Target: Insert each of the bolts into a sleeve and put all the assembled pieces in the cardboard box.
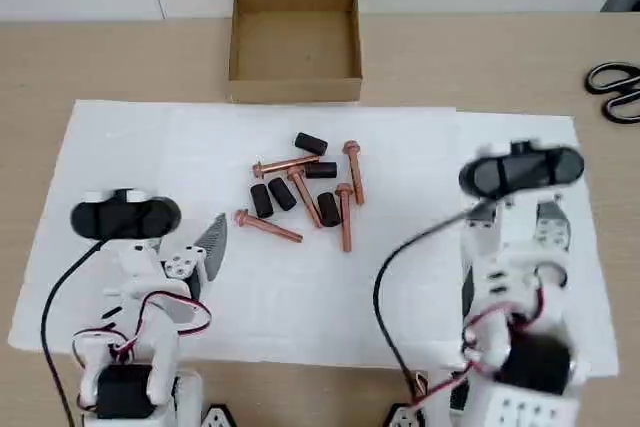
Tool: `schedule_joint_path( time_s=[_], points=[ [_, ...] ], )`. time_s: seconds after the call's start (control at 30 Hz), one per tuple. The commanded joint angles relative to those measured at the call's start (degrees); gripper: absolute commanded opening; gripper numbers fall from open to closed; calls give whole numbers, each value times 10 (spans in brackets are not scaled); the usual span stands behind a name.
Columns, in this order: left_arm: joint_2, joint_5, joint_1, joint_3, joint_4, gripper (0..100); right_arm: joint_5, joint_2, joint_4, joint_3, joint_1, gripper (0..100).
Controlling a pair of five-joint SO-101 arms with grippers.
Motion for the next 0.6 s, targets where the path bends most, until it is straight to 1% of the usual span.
schedule_joint_path(
  time_s=[0.0, 0.13, 0.27, 0.3, 0.37, 0.43, 0.57],
  points=[
    [113, -4, -45, -106, 3, 260, 9, 199, 50, -143, -21, 210],
    [310, -4, -57, -237, 9, 260, 7, 342, 106, -256, -87, 210],
    [481, 3, -59, -342, 33, 260, 8, 437, 147, -331, -193, 211],
    [513, 15, -60, -359, 39, 260, 8, 458, 160, -345, -220, 211],
    [566, 40, -60, -379, 41, 260, 5, 497, 171, -372, -262, 211],
    [600, 55, -60, -389, 38, 260, 4, 535, 173, -395, -288, 211],
    [623, 60, -60, -387, 8, 260, -31, 610, 155, -433, -308, 210]
  ],
)
